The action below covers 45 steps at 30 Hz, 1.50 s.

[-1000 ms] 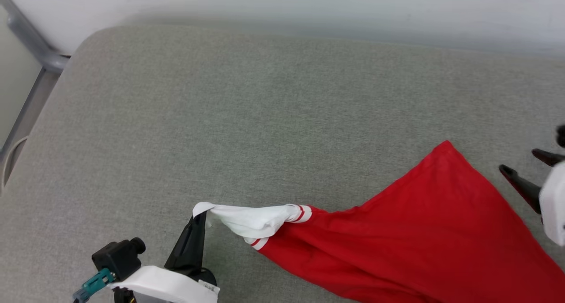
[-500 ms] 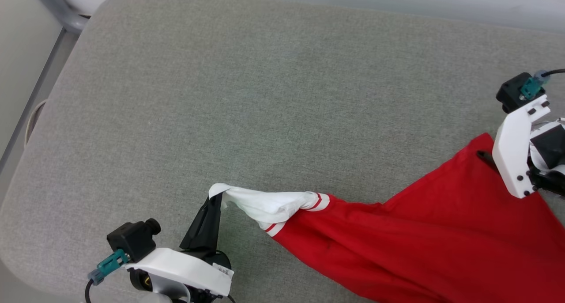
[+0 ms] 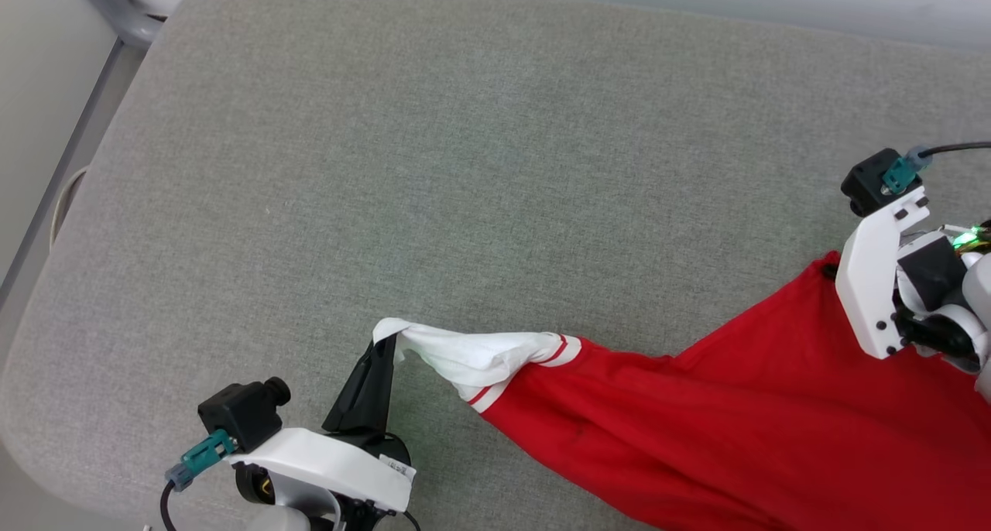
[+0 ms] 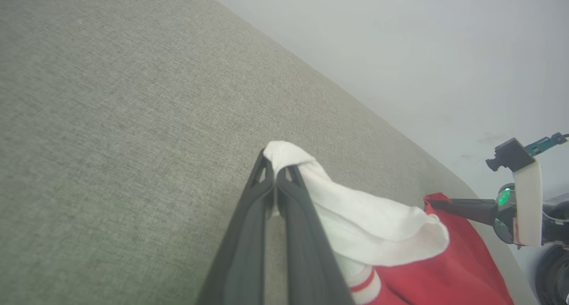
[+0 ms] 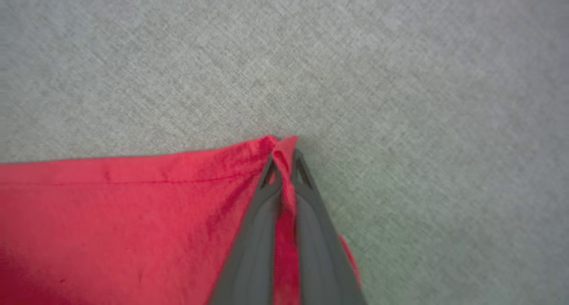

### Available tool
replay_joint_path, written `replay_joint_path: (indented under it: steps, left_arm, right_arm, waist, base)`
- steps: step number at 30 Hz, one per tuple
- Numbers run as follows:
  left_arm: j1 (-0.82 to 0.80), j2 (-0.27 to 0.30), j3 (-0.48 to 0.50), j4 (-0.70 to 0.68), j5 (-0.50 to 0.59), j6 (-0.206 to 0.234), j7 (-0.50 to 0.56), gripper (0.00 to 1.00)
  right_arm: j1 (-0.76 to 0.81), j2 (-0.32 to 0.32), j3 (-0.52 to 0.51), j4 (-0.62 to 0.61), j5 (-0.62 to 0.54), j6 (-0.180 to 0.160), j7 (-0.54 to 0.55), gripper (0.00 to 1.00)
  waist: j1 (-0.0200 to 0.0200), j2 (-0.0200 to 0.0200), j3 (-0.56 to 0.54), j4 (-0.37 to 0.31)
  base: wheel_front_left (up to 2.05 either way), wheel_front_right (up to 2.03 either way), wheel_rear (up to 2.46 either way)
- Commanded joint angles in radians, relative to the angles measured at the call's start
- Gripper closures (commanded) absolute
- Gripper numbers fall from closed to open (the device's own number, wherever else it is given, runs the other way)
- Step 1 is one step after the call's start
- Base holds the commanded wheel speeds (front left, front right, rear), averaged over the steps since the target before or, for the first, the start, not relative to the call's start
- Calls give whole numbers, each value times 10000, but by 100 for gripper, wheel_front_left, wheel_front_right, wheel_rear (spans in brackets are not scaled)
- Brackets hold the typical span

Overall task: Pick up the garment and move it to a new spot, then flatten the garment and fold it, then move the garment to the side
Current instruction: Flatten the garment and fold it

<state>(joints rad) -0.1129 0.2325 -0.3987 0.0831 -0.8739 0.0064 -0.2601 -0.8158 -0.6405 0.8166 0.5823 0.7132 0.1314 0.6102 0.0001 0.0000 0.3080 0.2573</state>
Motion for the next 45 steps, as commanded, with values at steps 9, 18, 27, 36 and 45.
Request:
replay_joint_path:
  steps: [9, 18, 27, 36, 45]
  left_arm:
    - [327, 241, 138, 48, 141, 68, -43, 100]
    - [649, 718, 336, -667, 291, 483, 156, 100]
    - [-879, 1363, 776, -1651, 619, 667, 614, 100]
    - [-4722, 1825, 1108, -1439, 956, 510, 1574, 100]
    - [-9301, 1703, 1218, 265, 1143, 174, 2328, 100]
  right_arm:
    - [332, -453, 237, -478, 639, -13, -2715, 100]
    - [1245, -684, -761, -1462, 681, -15, -4868, 100]
    - [1555, -373, -2647, -2535, -216, -15, -5533, 100]
    - [471, 578, -4500, -3563, -1222, -13, -5048, 100]
    - [-2711, 1372, -5516, -3143, -1988, -13, -4487, 100]
  waist:
    - [-1, 0, -1067, -562]
    - [-1, 0, -2122, -1231]
    - [-1, 0, -2308, -1760]
    - [-1, 0, -1436, -2225]
    - [-1, 0, 102, -2583]
  base:
    - [0, 0, 0]
    - [0, 0, 0]
    - [0, 0, 0]
    - [0, 0, 0]
    - [0, 0, 0]
